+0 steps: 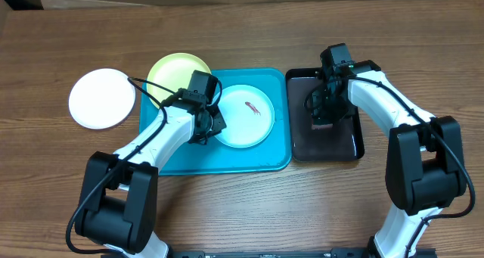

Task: Clean dirty plates on tray and stack at the side
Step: 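Grasp the green sponge with the right gripper, then rub the sponge around the black tray water with the right gripper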

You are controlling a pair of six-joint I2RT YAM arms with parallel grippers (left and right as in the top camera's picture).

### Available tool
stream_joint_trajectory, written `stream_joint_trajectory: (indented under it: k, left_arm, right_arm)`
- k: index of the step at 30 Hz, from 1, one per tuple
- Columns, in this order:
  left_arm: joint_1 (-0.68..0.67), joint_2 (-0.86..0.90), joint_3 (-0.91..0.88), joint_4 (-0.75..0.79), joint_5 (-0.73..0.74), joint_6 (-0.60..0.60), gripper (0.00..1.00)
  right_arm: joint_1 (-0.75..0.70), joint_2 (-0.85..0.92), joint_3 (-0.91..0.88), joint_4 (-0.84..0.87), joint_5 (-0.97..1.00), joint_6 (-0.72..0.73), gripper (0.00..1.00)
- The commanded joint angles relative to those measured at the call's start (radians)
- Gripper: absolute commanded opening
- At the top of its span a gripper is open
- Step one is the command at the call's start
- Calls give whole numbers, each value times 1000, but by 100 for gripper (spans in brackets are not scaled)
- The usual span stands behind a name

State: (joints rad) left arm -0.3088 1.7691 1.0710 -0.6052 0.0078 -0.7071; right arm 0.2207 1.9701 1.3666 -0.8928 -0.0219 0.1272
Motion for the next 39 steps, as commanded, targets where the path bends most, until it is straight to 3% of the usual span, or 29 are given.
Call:
stream_joint_trajectory:
  k: [1,19,39]
  left_arm:
    - [-18,-24,-4,0,8,-14,21]
    - [-26,-23,-5,-20,-5,-14,13]
    - [-27,-23,-5,-52,-15,-11,13]
  right_arm:
    - [0,-32,-6,1,6,0,52]
    - [0,-32,-6,-2,6,-1,52]
    - [0,-32,-6,-9,6,-1,53]
